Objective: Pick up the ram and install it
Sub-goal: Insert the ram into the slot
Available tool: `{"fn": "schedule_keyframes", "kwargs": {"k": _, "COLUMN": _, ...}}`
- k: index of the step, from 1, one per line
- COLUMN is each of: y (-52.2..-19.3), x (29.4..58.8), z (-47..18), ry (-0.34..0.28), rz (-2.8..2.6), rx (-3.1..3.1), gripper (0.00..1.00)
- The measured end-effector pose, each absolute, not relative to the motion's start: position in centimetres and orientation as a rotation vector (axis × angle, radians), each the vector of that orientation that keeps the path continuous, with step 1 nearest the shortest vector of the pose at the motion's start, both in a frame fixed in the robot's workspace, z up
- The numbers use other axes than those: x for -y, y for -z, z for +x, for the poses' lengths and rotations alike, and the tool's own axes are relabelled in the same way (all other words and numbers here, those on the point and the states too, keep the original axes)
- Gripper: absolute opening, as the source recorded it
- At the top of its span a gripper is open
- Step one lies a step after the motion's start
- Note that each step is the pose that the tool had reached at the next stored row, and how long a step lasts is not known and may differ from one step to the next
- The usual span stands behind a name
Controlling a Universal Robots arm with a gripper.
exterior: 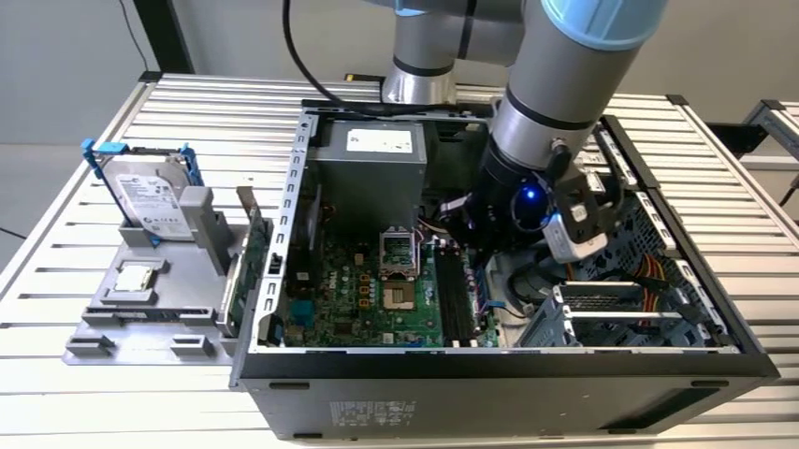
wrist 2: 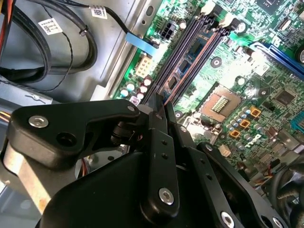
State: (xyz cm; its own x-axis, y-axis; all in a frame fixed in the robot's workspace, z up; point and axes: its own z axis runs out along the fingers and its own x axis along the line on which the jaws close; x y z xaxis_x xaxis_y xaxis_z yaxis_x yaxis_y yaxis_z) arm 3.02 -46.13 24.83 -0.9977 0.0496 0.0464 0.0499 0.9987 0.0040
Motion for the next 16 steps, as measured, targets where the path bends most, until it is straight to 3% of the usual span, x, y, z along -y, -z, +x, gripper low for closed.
{"fn": "schedule_keyframes", "kwargs": {"k": 16, "y": -23.77, "x": 46.29, "z": 3.02, "ry": 0.004, "rz": -0.077, "rx": 3.094, "gripper": 0.0}}
